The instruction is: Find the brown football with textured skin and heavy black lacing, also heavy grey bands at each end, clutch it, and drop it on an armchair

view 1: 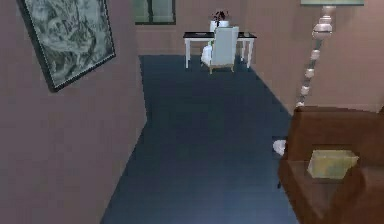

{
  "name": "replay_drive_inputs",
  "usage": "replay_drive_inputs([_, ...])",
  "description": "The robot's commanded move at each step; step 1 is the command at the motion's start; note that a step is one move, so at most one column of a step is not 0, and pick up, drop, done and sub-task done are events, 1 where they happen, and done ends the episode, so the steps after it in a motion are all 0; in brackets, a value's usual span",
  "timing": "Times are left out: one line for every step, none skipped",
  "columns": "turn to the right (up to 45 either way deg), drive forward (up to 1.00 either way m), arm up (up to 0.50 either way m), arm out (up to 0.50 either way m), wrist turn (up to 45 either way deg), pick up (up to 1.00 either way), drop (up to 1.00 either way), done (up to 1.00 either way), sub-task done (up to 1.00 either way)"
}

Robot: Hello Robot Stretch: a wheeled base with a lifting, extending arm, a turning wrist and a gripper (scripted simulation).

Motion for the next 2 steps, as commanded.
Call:
replay_drive_inputs([0.0,1.0,0.0,0.0,0.0,0.0,0.0,0.0,0.0])
replay_drive_inputs([-3.0,0.0,0.0,0.0,0.0,0.0,0.0,0.0,0.0])
